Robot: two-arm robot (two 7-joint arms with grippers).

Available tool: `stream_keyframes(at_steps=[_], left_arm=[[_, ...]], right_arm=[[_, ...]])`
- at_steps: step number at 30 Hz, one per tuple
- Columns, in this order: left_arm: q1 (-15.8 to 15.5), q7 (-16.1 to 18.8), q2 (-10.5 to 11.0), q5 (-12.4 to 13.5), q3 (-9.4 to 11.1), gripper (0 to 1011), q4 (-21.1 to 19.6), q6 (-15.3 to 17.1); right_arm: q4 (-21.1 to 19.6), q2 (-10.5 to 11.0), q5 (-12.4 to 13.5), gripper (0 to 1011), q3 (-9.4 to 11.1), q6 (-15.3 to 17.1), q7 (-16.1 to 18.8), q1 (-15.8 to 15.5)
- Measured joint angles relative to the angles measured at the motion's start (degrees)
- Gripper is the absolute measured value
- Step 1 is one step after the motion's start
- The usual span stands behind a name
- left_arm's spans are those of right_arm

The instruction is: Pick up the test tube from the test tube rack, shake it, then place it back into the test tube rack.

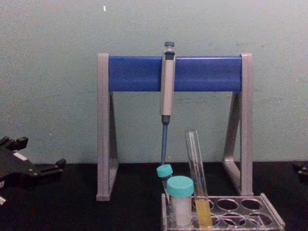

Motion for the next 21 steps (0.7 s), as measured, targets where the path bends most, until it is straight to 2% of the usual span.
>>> stream_keyframes(at_steps=[7, 10, 21], left_arm=[[0.0, 0.0, 0.0, 0.0, 0.0, 1001, 0.0, 0.0], [0.0, 0.0, 0.0, 0.0, 0.0, 1001, 0.0, 0.0], [0.0, 0.0, 0.0, 0.0, 0.0, 1001, 0.0, 0.0]], right_arm=[[-3.88, 0.45, 2.07, 1000, 1.0, 1.65, 3.27, -2.24], [-5.75, 0.49, 3.84, 1000, 1.36, 2.61, 5.76, -3.27], [-9.01, -0.52, 8.45, 1000, 2.05, 4.48, 12.21, -4.78]])
